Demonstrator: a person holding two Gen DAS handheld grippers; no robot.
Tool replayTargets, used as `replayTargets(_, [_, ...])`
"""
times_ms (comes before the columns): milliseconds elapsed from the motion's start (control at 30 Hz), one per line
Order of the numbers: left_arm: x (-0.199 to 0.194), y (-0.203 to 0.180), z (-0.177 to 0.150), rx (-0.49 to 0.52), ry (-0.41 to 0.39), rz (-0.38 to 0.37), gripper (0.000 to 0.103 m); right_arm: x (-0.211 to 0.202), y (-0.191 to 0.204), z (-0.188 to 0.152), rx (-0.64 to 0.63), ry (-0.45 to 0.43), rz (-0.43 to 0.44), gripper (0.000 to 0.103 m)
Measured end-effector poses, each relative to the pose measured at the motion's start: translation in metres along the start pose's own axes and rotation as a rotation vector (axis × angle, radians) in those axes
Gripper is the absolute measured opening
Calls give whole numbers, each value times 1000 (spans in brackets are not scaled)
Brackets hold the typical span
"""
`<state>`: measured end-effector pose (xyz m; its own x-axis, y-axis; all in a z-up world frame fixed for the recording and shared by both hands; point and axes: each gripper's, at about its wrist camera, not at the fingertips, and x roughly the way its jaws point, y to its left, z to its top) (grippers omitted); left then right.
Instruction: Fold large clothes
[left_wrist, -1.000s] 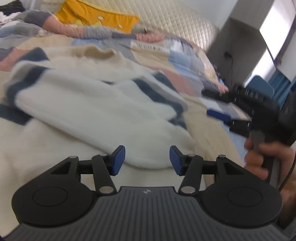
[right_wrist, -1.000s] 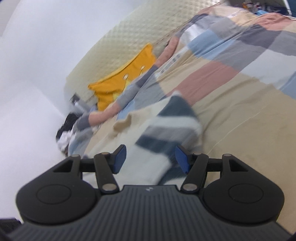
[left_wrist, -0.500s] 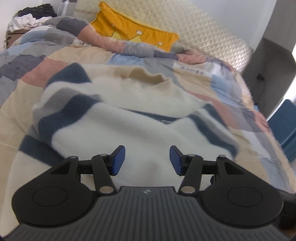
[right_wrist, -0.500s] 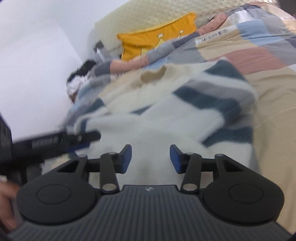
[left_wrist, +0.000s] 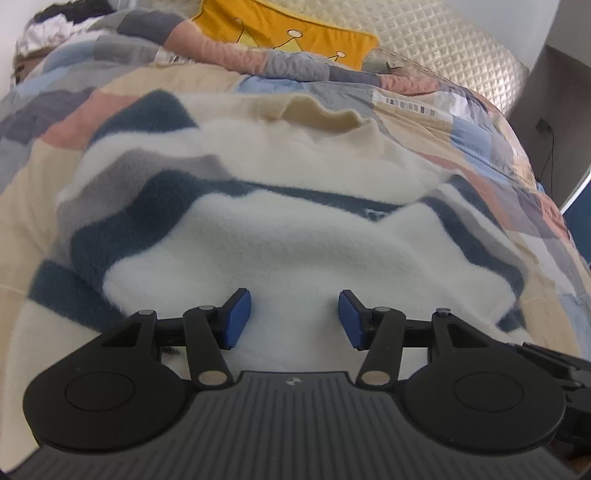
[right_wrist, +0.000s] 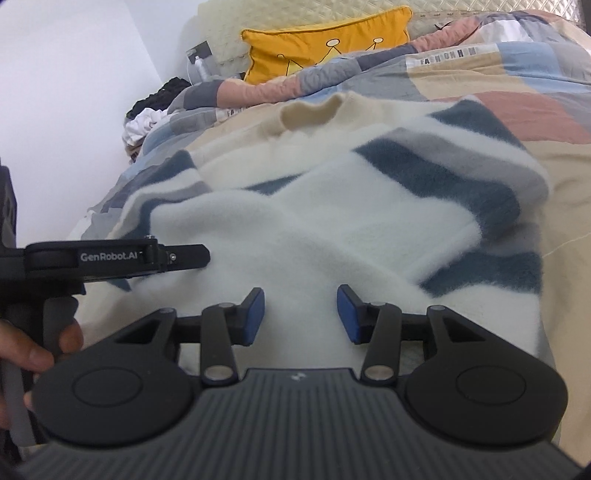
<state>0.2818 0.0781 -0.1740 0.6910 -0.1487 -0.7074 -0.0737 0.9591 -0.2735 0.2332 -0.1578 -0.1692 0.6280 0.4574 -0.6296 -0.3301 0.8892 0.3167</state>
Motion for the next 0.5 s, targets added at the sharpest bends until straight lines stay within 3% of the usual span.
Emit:
replayTargets(233, [-4, -3, -6, -8, -33, 9, 59, -3, -3, -3, 17, -11, 13, 46])
replayTargets(500, [-44, 19, -8, -163, -35, -39, 59, -13, -11, -5, 92, -23, 55, 45])
